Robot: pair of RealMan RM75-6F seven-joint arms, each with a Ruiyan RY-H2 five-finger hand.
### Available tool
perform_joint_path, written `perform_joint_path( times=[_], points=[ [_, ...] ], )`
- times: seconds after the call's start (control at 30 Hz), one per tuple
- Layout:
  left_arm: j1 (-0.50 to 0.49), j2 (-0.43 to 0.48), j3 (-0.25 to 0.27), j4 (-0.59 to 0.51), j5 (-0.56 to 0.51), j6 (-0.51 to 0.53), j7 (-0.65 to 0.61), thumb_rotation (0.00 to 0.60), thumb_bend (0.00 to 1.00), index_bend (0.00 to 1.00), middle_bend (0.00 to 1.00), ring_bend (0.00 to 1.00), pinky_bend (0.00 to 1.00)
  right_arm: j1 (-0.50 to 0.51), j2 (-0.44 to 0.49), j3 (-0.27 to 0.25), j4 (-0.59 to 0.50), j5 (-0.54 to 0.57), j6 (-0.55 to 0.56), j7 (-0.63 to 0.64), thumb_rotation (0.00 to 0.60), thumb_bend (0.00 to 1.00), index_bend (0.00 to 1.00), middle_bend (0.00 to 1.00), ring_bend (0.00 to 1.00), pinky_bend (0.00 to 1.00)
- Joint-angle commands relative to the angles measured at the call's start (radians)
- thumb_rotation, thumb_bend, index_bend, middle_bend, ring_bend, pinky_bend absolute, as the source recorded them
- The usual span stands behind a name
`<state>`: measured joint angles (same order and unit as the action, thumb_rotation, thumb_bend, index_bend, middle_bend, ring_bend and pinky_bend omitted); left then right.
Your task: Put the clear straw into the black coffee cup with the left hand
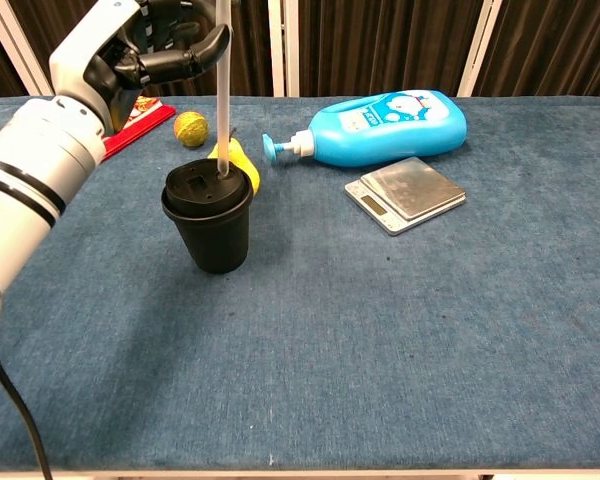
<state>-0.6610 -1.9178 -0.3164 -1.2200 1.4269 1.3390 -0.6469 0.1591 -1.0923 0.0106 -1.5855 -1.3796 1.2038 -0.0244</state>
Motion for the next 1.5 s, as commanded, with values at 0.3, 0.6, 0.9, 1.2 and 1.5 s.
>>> perform_joint_path(
  times=[0.3, 0.6, 0.9, 1.2, 1.5],
  points=[
    [0.004, -0.001, 0.016, 0.012, 0.006, -0.001, -0.004, 0.600, 0.39, 0.55, 0.21, 0.00, 0.03, -0.002, 0.001, -0.001, -0.002, 0.007, 0.000, 0.001, 0.600, 0.29, 0.00, 0.14, 0.00, 0.08],
    [0.021, 0.022, 0.050, -0.002, 0.007, -0.022, 0.012, 0.600, 0.38, 0.53, 0.21, 0.00, 0.02, -0.002, -0.001, -0.001, 0.000, 0.005, 0.002, 0.005, 0.600, 0.29, 0.00, 0.14, 0.00, 0.08],
    [0.036, 0.056, 0.084, -0.023, 0.012, -0.051, 0.029, 0.600, 0.28, 0.36, 0.19, 0.00, 0.01, -0.003, 0.000, -0.002, 0.000, 0.003, 0.003, 0.011, 0.600, 0.29, 0.00, 0.14, 0.00, 0.08],
    [0.056, 0.115, 0.104, -0.082, 0.026, -0.051, 0.065, 0.600, 0.19, 0.09, 0.09, 0.00, 0.00, -0.004, 0.007, 0.000, -0.007, -0.006, 0.015, 0.011, 0.600, 0.29, 0.00, 0.14, 0.00, 0.08],
    [0.164, 0.428, 0.197, -0.256, 0.014, -0.054, 0.295, 0.600, 0.15, 0.07, 0.08, 0.00, 0.00, -0.014, 0.048, 0.015, -0.015, -0.003, 0.045, 0.042, 0.600, 0.29, 0.00, 0.14, 0.00, 0.08]
  ],
)
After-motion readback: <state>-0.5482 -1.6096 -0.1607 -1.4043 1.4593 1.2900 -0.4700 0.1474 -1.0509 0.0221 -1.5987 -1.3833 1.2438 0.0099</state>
